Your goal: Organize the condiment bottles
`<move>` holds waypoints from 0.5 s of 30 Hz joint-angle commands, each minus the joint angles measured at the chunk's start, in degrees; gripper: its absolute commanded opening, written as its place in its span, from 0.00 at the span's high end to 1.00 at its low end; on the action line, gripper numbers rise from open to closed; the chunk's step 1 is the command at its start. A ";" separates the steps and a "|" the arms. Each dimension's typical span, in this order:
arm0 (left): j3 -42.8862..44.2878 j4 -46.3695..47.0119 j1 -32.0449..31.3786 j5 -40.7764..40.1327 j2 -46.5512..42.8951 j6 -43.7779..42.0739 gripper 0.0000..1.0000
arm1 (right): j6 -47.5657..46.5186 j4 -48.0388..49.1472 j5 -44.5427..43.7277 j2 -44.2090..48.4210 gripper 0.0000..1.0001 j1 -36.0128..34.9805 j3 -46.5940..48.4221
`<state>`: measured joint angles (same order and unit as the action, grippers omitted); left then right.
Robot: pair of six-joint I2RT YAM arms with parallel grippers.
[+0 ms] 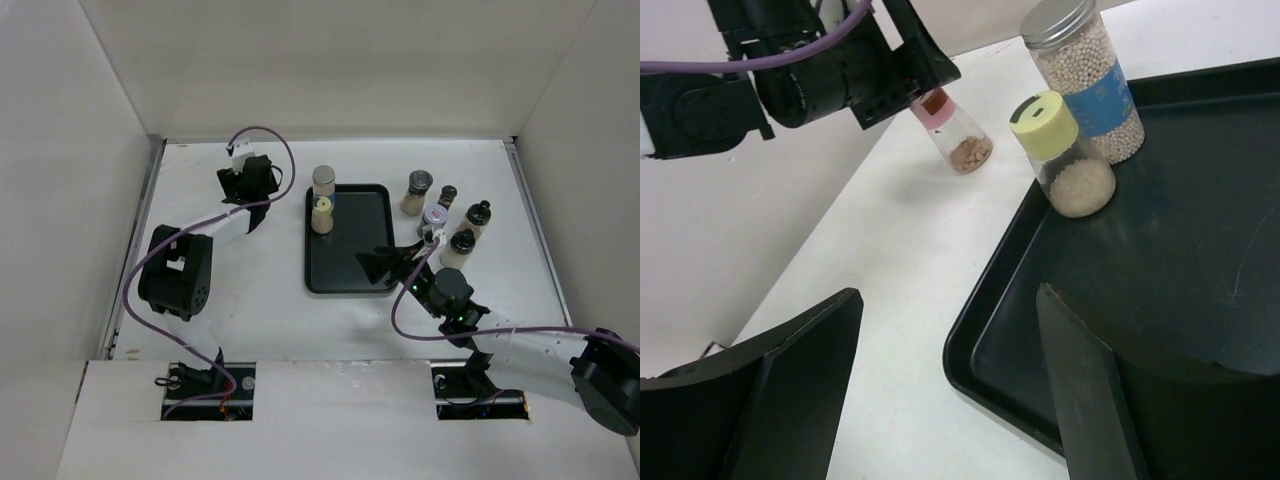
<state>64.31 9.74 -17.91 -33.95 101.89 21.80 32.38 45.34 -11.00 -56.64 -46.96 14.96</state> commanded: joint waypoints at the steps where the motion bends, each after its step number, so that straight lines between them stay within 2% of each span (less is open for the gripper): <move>1: 2.66 -0.42 0.29 1.17 0.50 -0.71 0.27 | -0.39 1.42 0.81 0.22 0.23 -0.54 2.53; 6: 1.35 -0.34 0.38 0.82 0.95 -0.27 0.43 | 0.14 1.15 1.07 0.39 0.23 -0.46 2.35; 8: 0.12 0.10 0.38 0.65 -0.01 0.17 0.56 | -0.39 1.06 0.55 0.74 0.23 -0.46 2.35; 10: -1.81 0.37 -0.14 -0.14 -2.38 1.04 0.64 | -0.21 1.06 0.37 0.66 0.23 -0.46 2.35; 15: -10.06 2.39 -5.23 -2.16 -13.09 1.31 0.66 | -0.30 1.06 -0.24 2.06 0.23 -0.37 1.92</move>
<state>57.41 9.17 -19.55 -34.35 97.14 22.52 32.40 45.23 -10.87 -56.31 -46.96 15.07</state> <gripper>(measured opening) 0.469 0.770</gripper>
